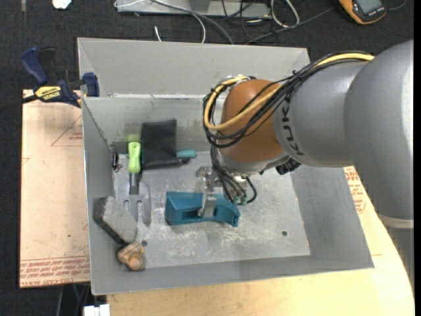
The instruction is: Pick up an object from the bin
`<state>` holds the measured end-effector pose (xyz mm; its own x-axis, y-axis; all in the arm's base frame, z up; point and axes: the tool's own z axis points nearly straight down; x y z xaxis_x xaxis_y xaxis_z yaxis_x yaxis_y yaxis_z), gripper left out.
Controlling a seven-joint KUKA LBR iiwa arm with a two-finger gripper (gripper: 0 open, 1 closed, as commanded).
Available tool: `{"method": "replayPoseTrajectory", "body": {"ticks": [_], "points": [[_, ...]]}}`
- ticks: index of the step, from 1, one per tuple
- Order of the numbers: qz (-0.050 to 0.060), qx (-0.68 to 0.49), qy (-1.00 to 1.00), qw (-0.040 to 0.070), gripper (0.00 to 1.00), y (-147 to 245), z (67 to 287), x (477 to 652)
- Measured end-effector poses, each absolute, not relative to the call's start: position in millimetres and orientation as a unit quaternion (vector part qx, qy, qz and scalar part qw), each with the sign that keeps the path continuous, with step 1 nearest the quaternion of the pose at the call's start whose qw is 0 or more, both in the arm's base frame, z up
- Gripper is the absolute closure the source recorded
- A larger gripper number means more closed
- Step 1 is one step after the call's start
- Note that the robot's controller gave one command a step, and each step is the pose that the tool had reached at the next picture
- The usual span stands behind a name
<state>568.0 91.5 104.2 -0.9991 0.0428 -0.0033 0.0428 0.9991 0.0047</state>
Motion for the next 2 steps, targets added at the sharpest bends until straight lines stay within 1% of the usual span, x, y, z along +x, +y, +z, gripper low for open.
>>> {"method": "replayPoseTrajectory", "body": {"ticks": [1,2], "points": [[0.002,0.022,1.000,0.002,1.00,91,104,568.0],[0.001,0.011,1.000,-0.003,1.00,98,153,561.5]]}}
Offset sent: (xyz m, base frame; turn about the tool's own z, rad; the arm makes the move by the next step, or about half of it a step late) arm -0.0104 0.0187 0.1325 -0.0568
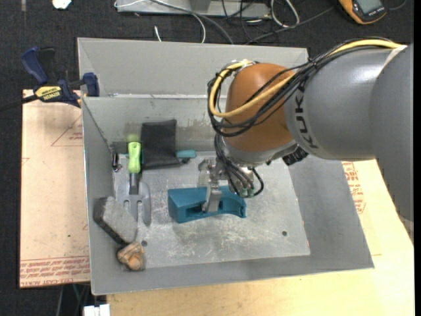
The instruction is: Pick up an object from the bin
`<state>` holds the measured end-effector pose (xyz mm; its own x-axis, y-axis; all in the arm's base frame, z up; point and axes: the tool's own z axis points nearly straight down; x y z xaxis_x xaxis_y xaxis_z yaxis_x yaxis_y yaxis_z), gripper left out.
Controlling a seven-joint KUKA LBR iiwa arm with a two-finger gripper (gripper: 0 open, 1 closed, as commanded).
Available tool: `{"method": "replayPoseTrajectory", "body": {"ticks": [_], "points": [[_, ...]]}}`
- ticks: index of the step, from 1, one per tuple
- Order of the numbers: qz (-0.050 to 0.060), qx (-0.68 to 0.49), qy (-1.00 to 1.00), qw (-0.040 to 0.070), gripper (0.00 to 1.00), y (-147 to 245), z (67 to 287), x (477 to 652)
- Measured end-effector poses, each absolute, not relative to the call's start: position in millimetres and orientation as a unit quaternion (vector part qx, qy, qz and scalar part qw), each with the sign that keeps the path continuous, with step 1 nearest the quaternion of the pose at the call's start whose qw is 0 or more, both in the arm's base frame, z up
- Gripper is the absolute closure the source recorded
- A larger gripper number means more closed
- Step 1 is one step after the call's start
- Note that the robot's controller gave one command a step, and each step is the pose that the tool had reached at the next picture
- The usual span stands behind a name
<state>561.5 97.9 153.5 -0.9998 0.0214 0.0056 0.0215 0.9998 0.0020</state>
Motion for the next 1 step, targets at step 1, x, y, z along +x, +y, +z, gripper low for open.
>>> {"method": "replayPoseTrajectory", "body": {"ticks": [1], "points": [[-0.001,0.002,-1.000,0.002,1.00,103.0,229.9,569.7]]}}
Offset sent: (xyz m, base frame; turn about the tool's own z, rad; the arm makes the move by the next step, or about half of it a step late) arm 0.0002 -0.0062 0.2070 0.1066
